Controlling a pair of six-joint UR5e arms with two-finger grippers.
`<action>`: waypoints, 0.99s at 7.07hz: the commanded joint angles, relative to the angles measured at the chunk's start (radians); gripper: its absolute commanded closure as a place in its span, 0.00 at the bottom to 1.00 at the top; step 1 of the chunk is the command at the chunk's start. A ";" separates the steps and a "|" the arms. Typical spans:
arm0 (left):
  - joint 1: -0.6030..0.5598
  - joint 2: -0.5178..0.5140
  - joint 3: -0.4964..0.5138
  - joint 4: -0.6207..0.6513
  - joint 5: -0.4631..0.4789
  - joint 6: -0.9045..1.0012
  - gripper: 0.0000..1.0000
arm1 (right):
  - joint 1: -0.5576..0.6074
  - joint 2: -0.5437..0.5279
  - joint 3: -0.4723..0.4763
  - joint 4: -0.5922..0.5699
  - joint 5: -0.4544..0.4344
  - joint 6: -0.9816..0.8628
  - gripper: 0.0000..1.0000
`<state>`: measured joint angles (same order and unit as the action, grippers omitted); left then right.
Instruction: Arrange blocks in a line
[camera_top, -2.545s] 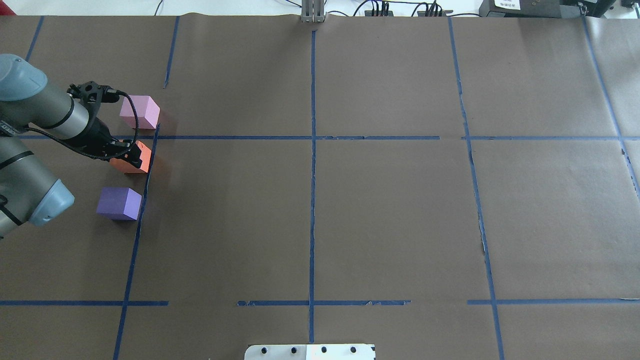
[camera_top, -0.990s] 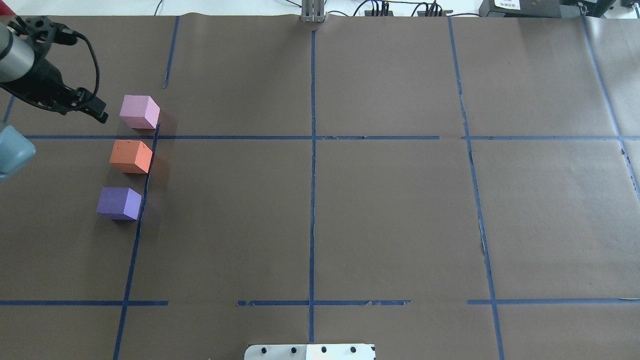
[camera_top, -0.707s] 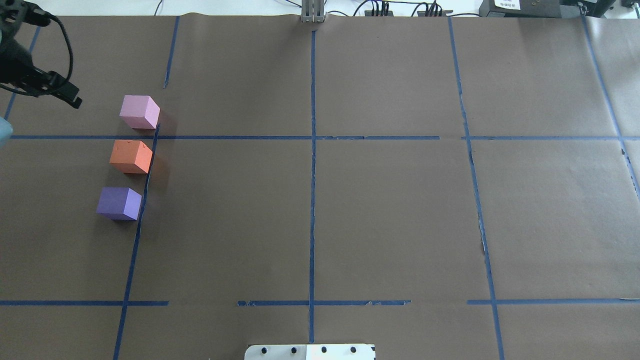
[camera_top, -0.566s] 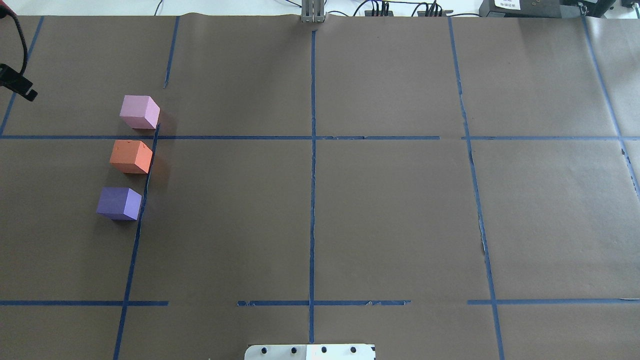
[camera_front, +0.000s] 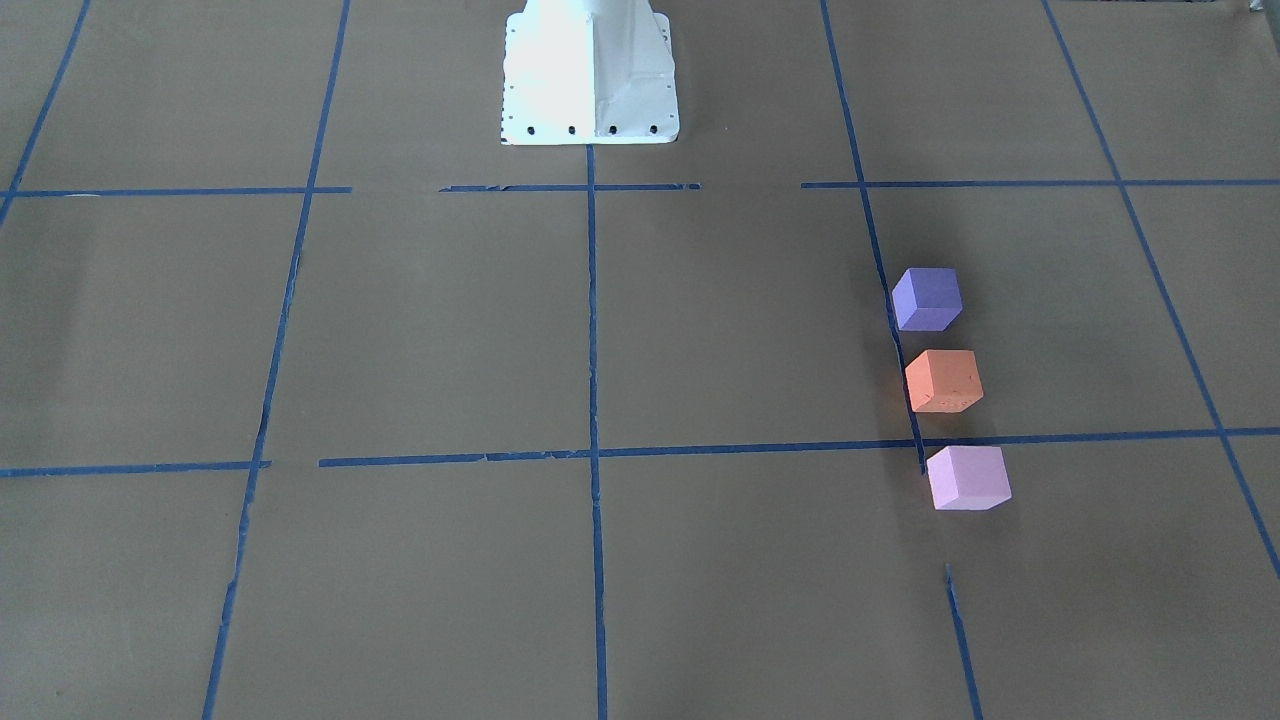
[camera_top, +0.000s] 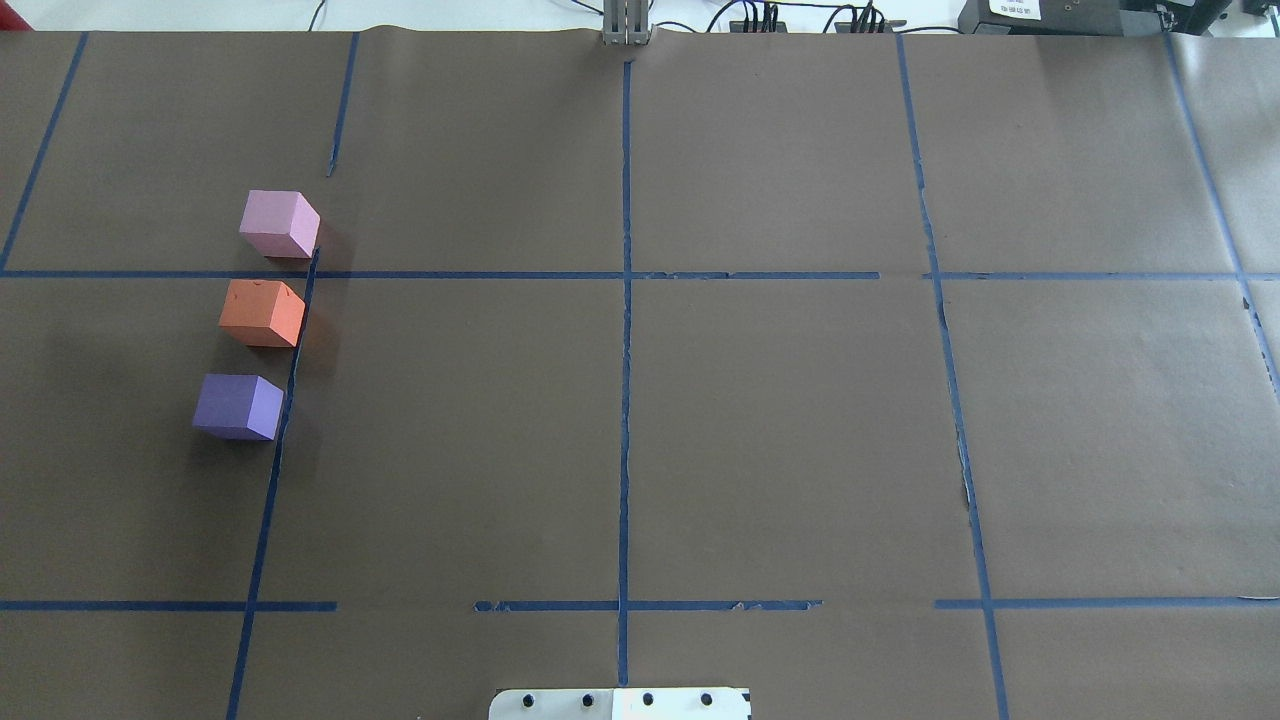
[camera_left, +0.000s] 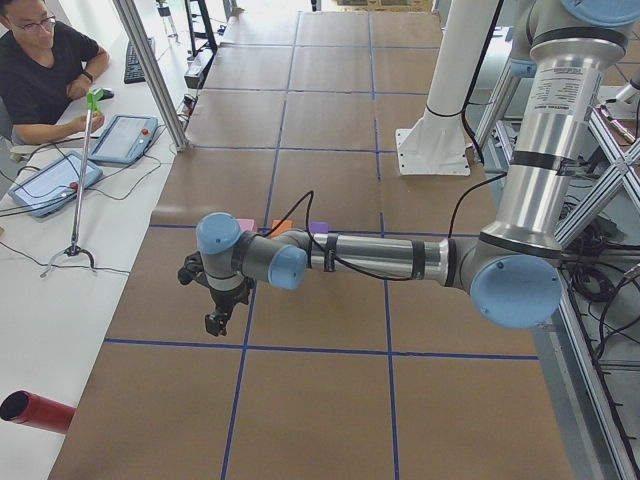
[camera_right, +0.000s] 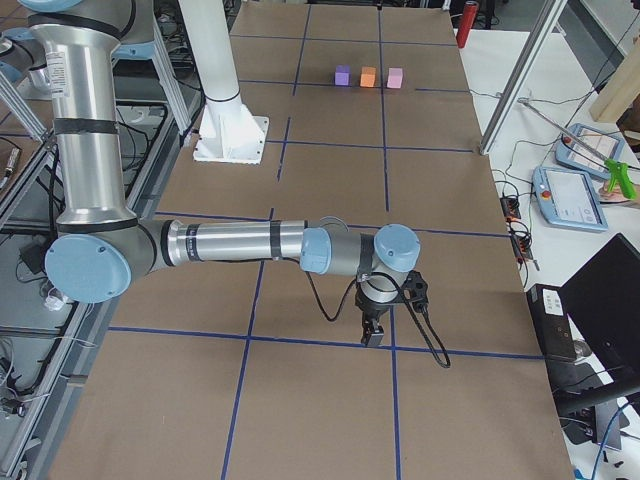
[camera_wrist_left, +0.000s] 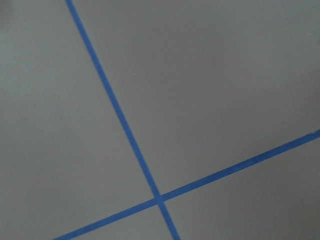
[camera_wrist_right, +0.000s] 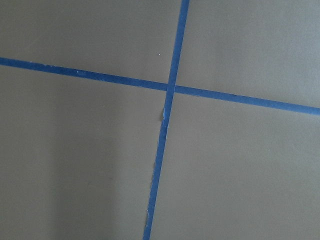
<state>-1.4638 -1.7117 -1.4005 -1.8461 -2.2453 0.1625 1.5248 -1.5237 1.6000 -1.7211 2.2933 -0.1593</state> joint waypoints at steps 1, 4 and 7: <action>-0.032 0.061 0.026 -0.111 -0.043 -0.021 0.00 | 0.000 -0.001 0.000 0.000 0.000 0.001 0.00; -0.039 0.063 -0.040 -0.101 -0.089 -0.264 0.00 | 0.000 -0.001 0.000 0.000 0.000 0.001 0.00; -0.112 0.067 -0.147 0.083 -0.186 -0.262 0.00 | 0.000 -0.001 0.000 0.000 0.000 0.000 0.00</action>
<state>-1.5634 -1.6433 -1.4871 -1.8592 -2.4201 -0.0991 1.5248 -1.5247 1.5999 -1.7211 2.2933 -0.1583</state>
